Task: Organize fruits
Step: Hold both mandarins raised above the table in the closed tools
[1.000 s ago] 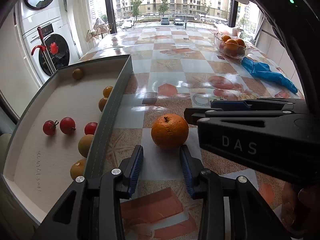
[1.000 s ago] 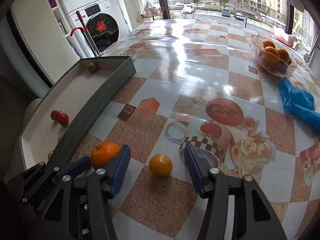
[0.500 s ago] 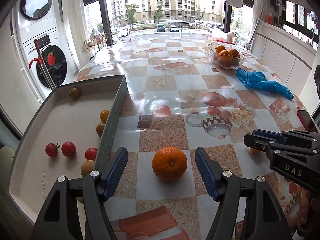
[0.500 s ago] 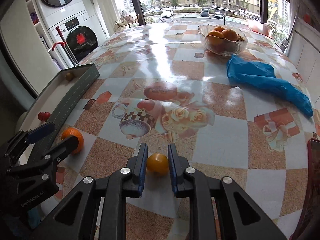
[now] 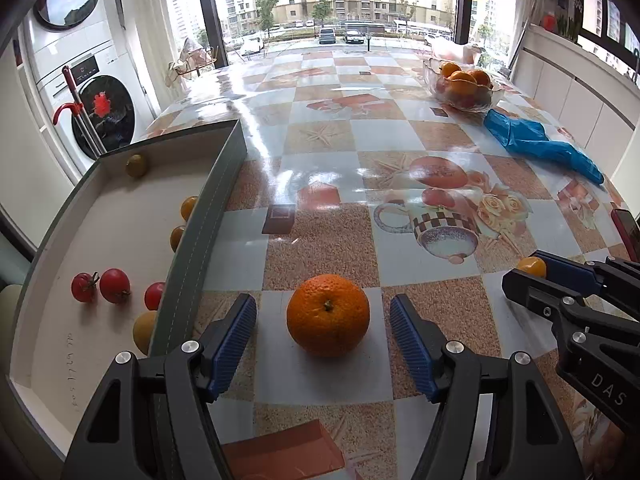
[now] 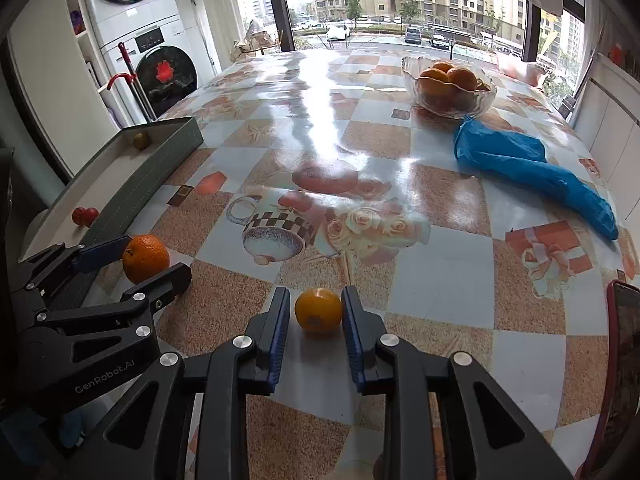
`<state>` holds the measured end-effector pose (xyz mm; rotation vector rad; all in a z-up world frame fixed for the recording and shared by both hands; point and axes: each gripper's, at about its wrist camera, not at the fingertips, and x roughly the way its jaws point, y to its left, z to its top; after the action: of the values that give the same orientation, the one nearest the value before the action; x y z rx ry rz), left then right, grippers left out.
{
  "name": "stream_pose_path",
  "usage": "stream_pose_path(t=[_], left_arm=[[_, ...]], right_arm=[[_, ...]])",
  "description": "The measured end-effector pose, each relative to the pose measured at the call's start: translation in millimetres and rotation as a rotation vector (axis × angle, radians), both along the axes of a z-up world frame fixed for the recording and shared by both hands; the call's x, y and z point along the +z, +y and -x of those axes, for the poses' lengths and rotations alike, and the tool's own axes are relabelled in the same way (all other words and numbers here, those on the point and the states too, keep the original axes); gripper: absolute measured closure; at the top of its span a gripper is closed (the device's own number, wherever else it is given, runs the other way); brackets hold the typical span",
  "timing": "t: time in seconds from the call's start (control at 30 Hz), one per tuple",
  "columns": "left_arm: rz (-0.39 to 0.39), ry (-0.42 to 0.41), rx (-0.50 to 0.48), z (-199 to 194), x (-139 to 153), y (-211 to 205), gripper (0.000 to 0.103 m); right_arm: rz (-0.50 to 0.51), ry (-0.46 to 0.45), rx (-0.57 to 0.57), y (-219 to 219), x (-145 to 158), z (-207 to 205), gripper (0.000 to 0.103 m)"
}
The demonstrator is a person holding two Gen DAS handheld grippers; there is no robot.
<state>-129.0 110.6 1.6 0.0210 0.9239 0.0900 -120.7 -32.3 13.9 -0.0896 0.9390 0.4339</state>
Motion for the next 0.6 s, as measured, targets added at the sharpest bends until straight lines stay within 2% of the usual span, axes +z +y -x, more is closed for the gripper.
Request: stream_pose_path(t=[0.07,0.23,0.27,0.3,0.37,0.6], left_arm=[[-0.001,-0.001,0.000,-0.1,0.0,0.1,0.032],[0.005,0.005,0.001,-1.1,-0.1,0.6,0.033],[0.018,0.008,-0.005,-1.2,0.3,1.0,0.041],[0.036,0.012,-0.017,-1.6,1.0,0.9,0.057],[0.025,0.021,-0.028,-2.5,2.4,-1.7,0.064],[0.052,0.008,-0.040,7.8,11.7,1.7,0.064]], right_arm=[[0.010,-0.012,0.005,1.2,-0.6,3.6,0.067],[0.068,-0.030,0.006,9.1,-1.1,5.3,0.068],[0.080,-0.032,0.004,10.0,-1.0,5.3,0.076],[0.084,-0.032,0.001,9.4,-0.6,5.4,0.080],[0.054,-0.011,-0.004,5.1,0.9,5.1,0.080],[0.013,0.013,-0.016,-2.2,9.3,11.7,0.080]])
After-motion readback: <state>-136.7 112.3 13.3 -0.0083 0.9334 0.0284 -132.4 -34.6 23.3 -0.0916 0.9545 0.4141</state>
